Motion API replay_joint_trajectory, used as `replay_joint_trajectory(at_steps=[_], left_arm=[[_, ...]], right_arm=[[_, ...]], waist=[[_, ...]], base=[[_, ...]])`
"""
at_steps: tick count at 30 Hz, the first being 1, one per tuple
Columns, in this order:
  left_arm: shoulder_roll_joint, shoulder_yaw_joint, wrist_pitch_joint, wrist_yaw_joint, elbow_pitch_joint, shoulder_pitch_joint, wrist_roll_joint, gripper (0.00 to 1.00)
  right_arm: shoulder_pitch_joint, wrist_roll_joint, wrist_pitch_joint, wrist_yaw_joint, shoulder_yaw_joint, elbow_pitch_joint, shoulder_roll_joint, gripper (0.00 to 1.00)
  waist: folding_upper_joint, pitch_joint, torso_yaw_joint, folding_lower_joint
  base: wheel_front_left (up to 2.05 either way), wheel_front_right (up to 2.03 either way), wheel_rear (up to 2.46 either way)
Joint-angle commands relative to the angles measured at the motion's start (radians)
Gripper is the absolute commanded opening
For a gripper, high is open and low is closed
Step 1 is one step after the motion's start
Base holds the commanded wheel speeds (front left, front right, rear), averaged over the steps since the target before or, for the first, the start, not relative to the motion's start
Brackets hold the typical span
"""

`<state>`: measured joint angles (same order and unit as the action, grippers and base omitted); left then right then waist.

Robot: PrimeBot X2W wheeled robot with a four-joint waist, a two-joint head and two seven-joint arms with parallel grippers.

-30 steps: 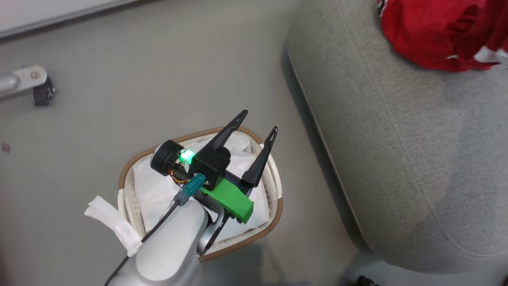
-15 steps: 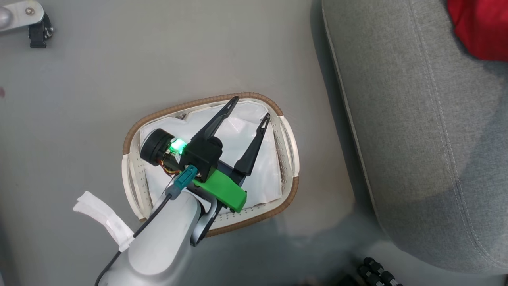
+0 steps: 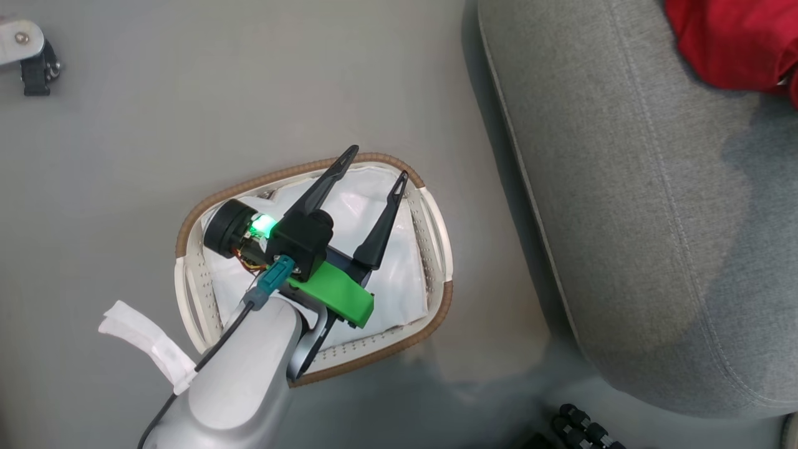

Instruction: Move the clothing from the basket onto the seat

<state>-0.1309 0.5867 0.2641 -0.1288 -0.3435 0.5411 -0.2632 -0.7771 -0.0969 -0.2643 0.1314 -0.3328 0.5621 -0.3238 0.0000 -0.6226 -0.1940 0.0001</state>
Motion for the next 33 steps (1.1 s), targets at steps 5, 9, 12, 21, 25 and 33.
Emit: replay_joint_trajectory(at_steps=[5,9,12,21,25,33], left_arm=[[0.000,-0.023,0.000,-0.003,-0.002,-0.025,-0.014,1.00],[0.007,-0.047,0.000,-0.003,-0.007,-0.042,-0.015,1.00],[0.010,-0.072,0.000,-0.003,-0.006,-0.059,-0.019,1.00],[0.043,-0.186,0.000,-0.002,0.003,-0.139,-0.022,1.00],[0.056,-0.239,0.000,-0.001,0.003,-0.186,-0.018,1.00],[0.073,-0.366,0.000,0.022,0.015,-0.278,-0.007,1.00]], right_arm=[[0.074,-0.008,0.000,-0.001,0.017,-0.033,0.026,1.00],[0.120,0.007,0.000,-0.001,0.039,-0.056,0.041,1.00],[0.144,0.011,0.000,-0.001,0.058,-0.073,0.050,1.00],[0.148,0.022,0.000,-0.001,0.108,-0.090,0.058,1.00],[0.156,0.032,0.000,-0.001,0.126,-0.094,0.104,1.00],[0.215,0.071,0.000,-0.001,0.181,-0.081,0.207,1.00]], waist=[[0.0000,0.055,-0.015,-0.0001],[0.0000,0.099,-0.009,-0.0001],[0.0000,0.134,-0.001,-0.0001],[0.0000,0.277,0.059,-0.0001],[0.0000,0.337,0.089,-0.0001],[0.0000,0.421,0.155,-0.0001]], base=[[0.00,0.00,0.00],[0.00,0.00,0.00],[0.00,0.00,0.00],[0.00,0.00,0.00],[0.00,0.00,0.00],[0.00,0.00,0.00]])
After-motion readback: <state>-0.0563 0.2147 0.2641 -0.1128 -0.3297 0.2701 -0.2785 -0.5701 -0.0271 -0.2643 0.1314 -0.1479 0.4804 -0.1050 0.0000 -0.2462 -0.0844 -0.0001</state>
